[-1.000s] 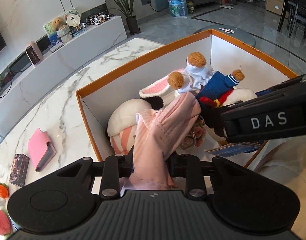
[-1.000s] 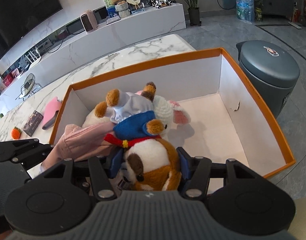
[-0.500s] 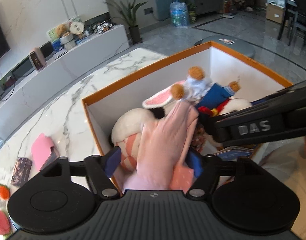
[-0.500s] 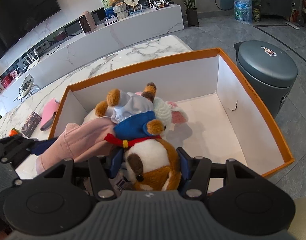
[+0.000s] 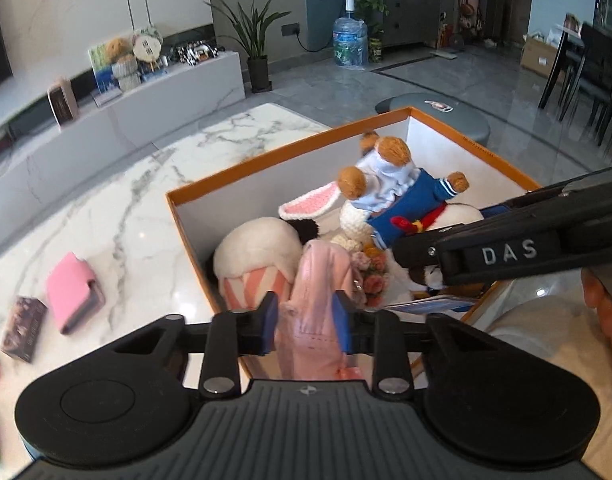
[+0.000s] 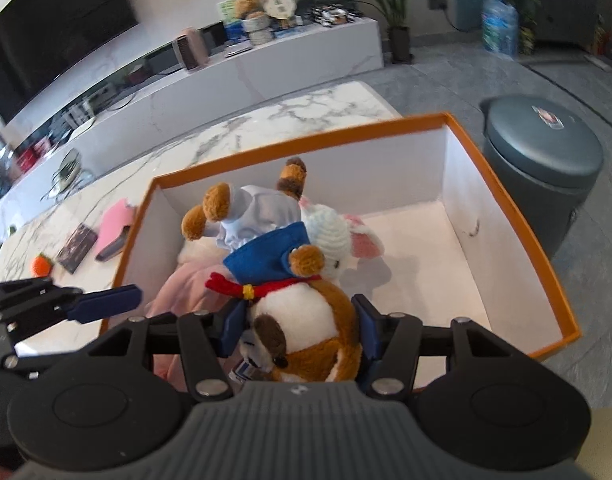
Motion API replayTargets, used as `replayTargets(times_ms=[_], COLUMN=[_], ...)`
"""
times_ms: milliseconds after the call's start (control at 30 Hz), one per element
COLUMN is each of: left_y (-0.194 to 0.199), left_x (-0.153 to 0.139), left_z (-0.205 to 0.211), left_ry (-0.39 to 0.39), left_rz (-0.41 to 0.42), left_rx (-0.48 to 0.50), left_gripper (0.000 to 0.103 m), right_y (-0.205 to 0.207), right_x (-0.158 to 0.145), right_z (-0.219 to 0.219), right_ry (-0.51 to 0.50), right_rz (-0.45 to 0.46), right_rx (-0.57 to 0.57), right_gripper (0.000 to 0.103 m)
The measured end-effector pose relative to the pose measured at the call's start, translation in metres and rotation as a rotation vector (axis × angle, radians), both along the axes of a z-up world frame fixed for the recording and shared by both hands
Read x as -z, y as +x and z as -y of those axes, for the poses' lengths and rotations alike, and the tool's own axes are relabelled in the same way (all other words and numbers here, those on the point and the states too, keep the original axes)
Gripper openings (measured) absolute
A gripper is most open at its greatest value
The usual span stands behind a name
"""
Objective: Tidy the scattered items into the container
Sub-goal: 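Lower the backpack into the box with left tool while right tool lowers the bear, then open both tools and withdraw them from the box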
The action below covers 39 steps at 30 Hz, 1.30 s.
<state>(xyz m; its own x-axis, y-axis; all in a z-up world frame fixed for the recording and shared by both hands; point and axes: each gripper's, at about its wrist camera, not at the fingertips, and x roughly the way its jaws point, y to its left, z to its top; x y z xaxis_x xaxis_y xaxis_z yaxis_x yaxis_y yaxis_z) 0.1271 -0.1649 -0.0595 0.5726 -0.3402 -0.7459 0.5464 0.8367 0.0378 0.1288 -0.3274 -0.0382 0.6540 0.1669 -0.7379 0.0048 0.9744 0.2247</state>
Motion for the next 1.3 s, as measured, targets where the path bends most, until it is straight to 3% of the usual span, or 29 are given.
replayTargets(times_ms=[167,300,700,933,1100,1300], left_y=[0.001,0.0,-0.001,-0.001,-0.003,-0.005], left_x=[0.0,0.002,-0.007,-0.017,-0.02,-0.016], left_z=[0.001,0.002,-0.014,-0.025,-0.03,-0.031], left_ry=[-0.008,0.012,-0.053,-0.079,-0.075,-0.052], left_rz=[0.0,0.011,0.022,0.043,0.048,0.032], left_rx=[-0.001,0.006,-0.034,-0.078,-0.086,-0.092], left_gripper=[0.025,0.024,0.024,0.024,0.024,0.024], right_y=[-0.005,0.002,0.0,-0.008,0.004,0.008], right_x=[-0.02,-0.013,-0.004,-0.03,-0.018,0.005], right_z=[-0.012,-0.024,-0.016,-0.005,0.001,-0.013], right_ry=[-0.041,-0.116,-0.047,0.037,0.06,0.062], right_rz=[0.05,0.018,-0.041,0.057,0.0,-0.059], right_rx=[-0.101,-0.16,-0.115,-0.035,0.042,0.031], right_gripper=[0.059,0.059,0.065,0.065,0.033,0.027])
